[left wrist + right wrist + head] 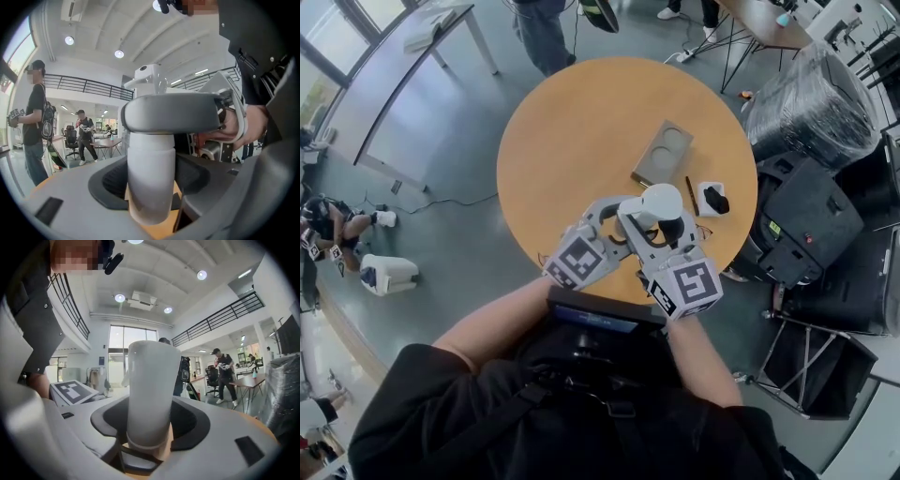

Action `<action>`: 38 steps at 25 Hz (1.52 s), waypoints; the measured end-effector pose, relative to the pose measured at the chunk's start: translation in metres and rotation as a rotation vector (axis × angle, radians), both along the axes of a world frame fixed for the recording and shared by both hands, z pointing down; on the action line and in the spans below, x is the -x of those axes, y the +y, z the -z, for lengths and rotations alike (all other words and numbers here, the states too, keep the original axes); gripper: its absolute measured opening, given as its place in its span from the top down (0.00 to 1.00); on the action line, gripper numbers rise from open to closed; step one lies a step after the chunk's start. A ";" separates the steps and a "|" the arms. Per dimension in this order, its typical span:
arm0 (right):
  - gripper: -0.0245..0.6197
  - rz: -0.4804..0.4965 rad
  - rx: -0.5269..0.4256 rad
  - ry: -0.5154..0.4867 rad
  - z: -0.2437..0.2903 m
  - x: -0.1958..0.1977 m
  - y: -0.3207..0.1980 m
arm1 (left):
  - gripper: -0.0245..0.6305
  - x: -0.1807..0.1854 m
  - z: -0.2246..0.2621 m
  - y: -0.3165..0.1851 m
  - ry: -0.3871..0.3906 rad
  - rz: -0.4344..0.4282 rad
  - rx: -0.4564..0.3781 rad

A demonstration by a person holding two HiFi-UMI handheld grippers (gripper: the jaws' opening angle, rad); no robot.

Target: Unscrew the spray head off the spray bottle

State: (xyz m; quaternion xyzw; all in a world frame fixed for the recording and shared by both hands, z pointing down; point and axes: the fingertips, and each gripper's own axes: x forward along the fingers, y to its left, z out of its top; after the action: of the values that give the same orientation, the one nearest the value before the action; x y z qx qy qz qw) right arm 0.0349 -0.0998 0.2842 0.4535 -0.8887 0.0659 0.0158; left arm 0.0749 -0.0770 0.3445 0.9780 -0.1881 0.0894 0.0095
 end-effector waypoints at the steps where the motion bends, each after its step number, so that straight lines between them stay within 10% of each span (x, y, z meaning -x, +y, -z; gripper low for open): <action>1: 0.56 -0.013 -0.003 0.007 0.000 -0.001 0.000 | 0.49 0.000 0.000 0.000 0.005 0.010 0.007; 18: 0.56 0.515 -0.069 0.003 0.013 0.034 0.055 | 0.50 0.014 0.006 0.054 0.057 -0.424 0.070; 31: 0.46 0.029 -0.012 0.044 -0.002 0.009 0.016 | 0.49 0.024 -0.003 -0.008 0.045 0.044 0.072; 38: 0.56 -0.123 -0.033 0.032 0.002 0.011 0.005 | 0.49 0.021 -0.003 -0.008 0.026 0.144 0.039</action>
State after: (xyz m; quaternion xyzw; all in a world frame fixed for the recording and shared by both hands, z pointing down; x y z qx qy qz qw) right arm 0.0237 -0.0951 0.2824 0.5084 -0.8598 0.0449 0.0182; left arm 0.0541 -0.0847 0.3473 0.9626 -0.2562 0.0792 0.0376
